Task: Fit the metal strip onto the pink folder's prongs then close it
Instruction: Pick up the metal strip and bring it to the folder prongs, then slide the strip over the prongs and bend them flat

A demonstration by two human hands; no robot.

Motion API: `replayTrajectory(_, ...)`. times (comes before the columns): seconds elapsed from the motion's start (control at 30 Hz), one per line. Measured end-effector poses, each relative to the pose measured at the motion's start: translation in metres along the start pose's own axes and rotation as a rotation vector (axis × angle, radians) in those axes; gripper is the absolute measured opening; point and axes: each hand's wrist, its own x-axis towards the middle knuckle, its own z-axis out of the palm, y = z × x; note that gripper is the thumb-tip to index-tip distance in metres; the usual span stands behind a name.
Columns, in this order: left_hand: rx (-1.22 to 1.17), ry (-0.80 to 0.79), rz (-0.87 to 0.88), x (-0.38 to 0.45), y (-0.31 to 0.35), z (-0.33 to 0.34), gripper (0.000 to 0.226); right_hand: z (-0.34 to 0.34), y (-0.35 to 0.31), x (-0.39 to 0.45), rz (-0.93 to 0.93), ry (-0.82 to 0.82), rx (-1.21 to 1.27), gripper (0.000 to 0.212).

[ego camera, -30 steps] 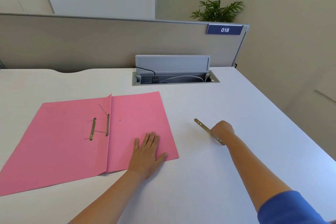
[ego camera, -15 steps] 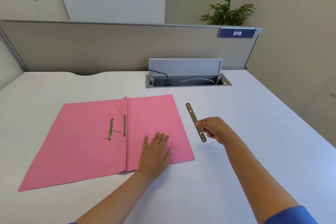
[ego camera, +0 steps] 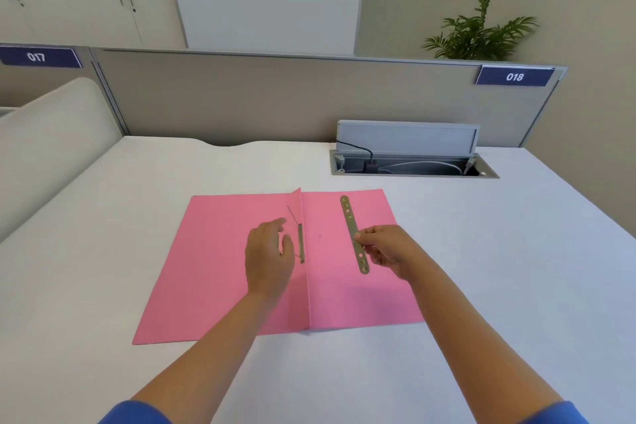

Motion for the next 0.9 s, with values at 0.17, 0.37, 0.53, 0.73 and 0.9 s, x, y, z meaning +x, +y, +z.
replayTrajectory(0.17,-0.192,-0.05,-0.314,0.031,-0.019,-0.006,0.035,0.03,-0.01,0.008,0.018,0.001,0.036,0.015)
replayTrajectory(0.37,-0.336,-0.23,-0.52,0.056,-0.03,0.01,0.036,0.049,-0.015,0.021,0.055,0.015,0.054,0.017)
replayTrajectory(0.53,-0.416,-0.355,-0.584,0.072,-0.032,0.03,0.041,0.061,-0.017,0.034,0.071,0.042,0.027,0.009)
replayTrajectory(0.73,-0.484,-0.345,-0.657,0.08,-0.038,0.053,0.035,0.07,-0.016,0.048,0.085,0.055,0.018,0.017)
replayTrajectory(0.9,-0.568,-0.309,-0.641,0.078,-0.042,0.057,0.029,0.079,-0.015,0.055,0.08,0.028,0.028,0.013)
